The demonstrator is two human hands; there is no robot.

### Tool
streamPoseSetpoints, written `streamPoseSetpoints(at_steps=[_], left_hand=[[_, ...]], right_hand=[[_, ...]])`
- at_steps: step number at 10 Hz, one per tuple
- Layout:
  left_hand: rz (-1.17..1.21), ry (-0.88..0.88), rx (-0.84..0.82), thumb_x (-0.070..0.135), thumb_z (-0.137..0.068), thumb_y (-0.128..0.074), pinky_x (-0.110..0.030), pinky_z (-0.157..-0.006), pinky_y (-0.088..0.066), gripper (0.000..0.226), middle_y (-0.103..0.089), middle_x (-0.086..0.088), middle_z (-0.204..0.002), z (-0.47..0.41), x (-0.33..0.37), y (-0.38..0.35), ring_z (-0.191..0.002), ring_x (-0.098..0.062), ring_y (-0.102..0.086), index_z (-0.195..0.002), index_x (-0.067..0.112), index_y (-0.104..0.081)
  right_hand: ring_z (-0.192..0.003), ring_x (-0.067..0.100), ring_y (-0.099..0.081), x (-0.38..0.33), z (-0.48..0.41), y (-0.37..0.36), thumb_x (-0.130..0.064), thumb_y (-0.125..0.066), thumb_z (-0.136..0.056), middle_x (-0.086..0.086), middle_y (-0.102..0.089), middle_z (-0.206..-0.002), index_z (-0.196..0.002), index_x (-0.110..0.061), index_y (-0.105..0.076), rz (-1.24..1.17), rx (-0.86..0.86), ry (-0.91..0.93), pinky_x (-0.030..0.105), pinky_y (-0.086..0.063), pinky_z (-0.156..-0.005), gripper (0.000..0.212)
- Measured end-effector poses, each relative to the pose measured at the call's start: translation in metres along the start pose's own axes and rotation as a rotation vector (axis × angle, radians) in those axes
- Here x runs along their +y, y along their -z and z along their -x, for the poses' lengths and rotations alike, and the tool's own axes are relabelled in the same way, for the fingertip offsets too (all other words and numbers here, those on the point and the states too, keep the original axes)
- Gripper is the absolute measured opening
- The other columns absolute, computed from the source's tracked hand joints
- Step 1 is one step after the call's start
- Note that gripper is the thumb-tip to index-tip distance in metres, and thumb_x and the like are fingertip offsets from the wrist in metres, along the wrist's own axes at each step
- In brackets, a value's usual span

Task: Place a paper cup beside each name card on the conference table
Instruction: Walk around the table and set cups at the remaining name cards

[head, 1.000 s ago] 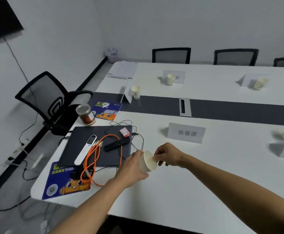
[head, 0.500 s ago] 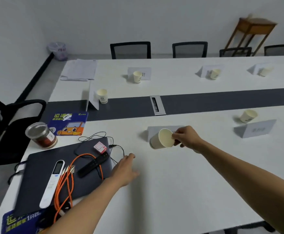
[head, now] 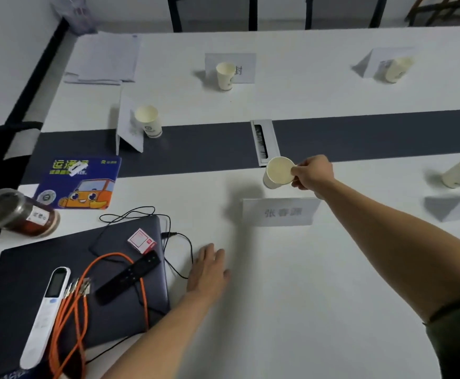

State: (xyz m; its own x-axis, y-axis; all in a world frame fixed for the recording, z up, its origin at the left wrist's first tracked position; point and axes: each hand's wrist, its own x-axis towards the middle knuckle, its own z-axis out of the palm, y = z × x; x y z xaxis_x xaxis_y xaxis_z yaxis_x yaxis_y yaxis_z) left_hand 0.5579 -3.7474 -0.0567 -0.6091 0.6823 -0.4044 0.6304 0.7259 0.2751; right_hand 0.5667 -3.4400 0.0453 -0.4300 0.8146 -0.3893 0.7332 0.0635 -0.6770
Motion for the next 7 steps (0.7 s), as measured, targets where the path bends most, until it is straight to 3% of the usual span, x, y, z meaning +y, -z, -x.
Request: streamPoseSetpoints(at_steps=[1,2,5,7], left_hand=[[-0.09,0.027,-0.008,0.039,-0.1,-0.036,-0.04,-0.121,-0.011,0.056,-0.014,-0.017,-0.161,-0.011,-0.001,-0.017,-0.15,-0.033,-0.011,-0.149,0.014,-0.03],[-0.128,0.037,0.019,0.046,-0.093,-0.03,-0.047,-0.116,-0.021,0.064,-0.034,-0.022,-0.154,-0.015,-0.004,-0.034,-0.143,-0.039,-0.032,-0.144,0.011,-0.046],[-0.127,-0.009,0.124,0.05,-0.096,-0.032,-0.05,-0.117,-0.017,0.068,-0.024,-0.023,-0.158,-0.016,-0.014,-0.061,-0.147,-0.038,-0.022,-0.151,0.009,-0.033],[-0.145,-0.017,0.187,0.05,-0.095,-0.03,-0.05,-0.116,-0.017,0.068,-0.027,-0.024,-0.157,-0.018,-0.014,-0.063,-0.146,-0.04,-0.025,-0.149,0.008,-0.035]], right_hand=[[-0.064,0.021,-0.072,0.007,-0.022,-0.016,-0.011,-0.071,-0.086,0.014,-0.072,-0.079,-0.107,0.003,-0.067,0.063,-0.005,-0.034,0.034,-0.063,-0.068,0.025],[-0.069,0.024,-0.075,0.013,-0.036,-0.025,-0.011,-0.07,-0.086,0.014,-0.073,-0.076,-0.105,0.002,-0.069,0.116,-0.004,-0.041,0.038,-0.063,-0.073,0.023],[-0.062,0.021,-0.07,0.016,-0.055,-0.033,-0.014,-0.07,-0.087,0.011,-0.071,-0.072,-0.103,0.001,-0.071,0.195,-0.034,-0.021,0.034,-0.062,-0.067,0.022],[-0.077,0.028,-0.075,0.015,-0.049,-0.026,-0.021,-0.071,-0.083,0.013,-0.074,-0.079,-0.094,0.0,-0.072,0.201,-0.074,0.009,0.038,-0.062,-0.073,0.024]])
